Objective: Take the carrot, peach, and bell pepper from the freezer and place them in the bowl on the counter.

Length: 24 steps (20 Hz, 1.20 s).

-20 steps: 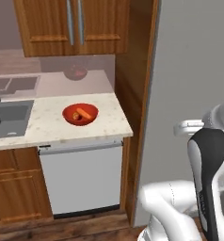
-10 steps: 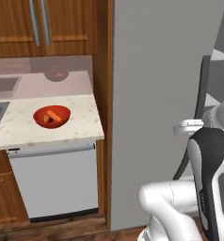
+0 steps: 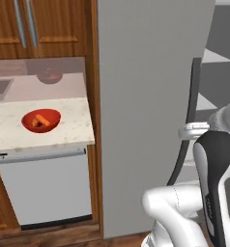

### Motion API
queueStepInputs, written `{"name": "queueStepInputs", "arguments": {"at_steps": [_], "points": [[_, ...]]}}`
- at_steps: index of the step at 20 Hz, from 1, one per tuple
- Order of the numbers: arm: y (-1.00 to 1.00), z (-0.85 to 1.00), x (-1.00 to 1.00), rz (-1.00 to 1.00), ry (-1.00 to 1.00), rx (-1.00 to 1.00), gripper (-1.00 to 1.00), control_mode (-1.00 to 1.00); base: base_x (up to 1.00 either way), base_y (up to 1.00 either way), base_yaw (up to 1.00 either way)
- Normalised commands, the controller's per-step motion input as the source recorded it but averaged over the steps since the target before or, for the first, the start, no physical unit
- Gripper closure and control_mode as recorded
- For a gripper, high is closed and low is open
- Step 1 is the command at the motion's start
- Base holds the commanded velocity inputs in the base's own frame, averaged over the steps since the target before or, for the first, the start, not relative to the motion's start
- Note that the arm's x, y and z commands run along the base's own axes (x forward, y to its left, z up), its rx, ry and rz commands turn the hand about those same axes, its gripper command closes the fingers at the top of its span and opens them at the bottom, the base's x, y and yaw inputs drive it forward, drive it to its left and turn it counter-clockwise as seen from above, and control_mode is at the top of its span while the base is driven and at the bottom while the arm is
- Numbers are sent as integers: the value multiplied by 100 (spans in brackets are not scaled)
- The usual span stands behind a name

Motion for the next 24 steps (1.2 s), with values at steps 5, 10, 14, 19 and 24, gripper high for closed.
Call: {"name": "queueStepInputs", "arguments": {"at_steps": [5, 10, 14, 19, 24], "points": [[0, 0, 0, 0, 0, 0, -100, 100, 12, -42, 0], [0, 0, 0, 0, 0, 0, -100, 100, 4, -53, 0], [0, 0, 0, 0, 0, 0, -100, 100, 12, -52, 0], [0, 0, 0, 0, 0, 0, -100, 100, 26, -35, 1], [0, 0, 0, 0, 0, 0, -100, 100, 36, -39, 1]]}}
